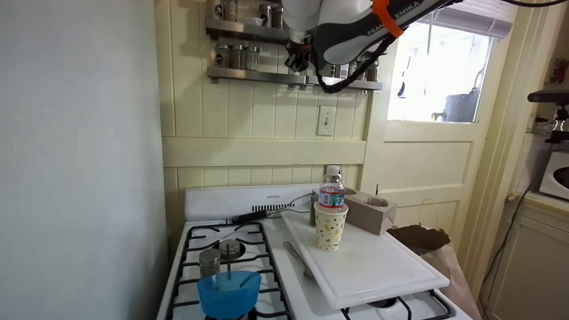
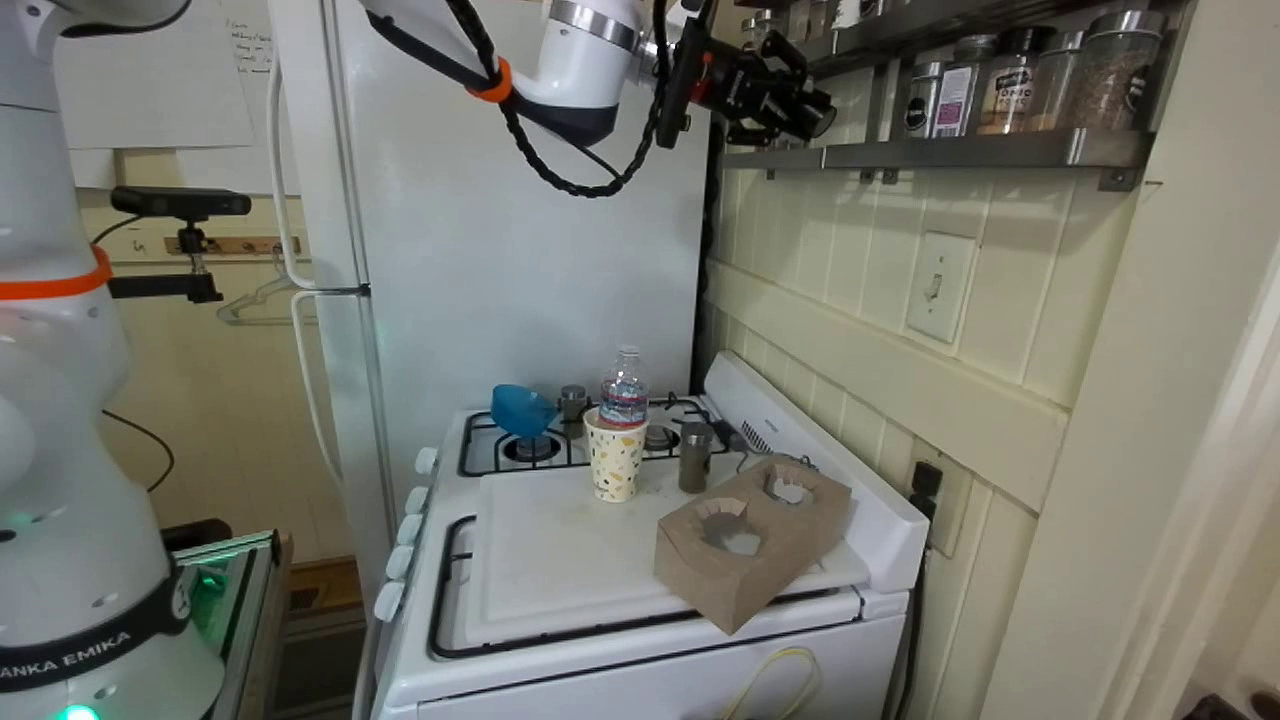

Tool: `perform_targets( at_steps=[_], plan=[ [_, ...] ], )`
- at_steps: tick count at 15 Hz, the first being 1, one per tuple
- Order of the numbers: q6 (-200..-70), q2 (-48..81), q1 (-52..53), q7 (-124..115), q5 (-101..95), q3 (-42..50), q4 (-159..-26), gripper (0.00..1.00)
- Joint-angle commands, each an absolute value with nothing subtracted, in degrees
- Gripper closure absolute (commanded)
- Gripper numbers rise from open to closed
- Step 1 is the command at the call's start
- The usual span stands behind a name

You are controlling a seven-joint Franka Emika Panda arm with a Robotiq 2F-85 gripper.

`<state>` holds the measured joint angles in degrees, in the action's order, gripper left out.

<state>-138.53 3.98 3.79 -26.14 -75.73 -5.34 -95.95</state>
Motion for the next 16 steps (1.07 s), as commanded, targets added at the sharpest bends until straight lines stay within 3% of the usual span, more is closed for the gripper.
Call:
perform_targets(
  at_steps=[1,16],
  plan=[
    [-139.5,5.3,4.4,-27.3,-78.0,-4.8,-95.0,0.8],
    [-135.7,7.3,4.9,-28.2,-78.3,-4.8,-91.8,0.8]
  ],
)
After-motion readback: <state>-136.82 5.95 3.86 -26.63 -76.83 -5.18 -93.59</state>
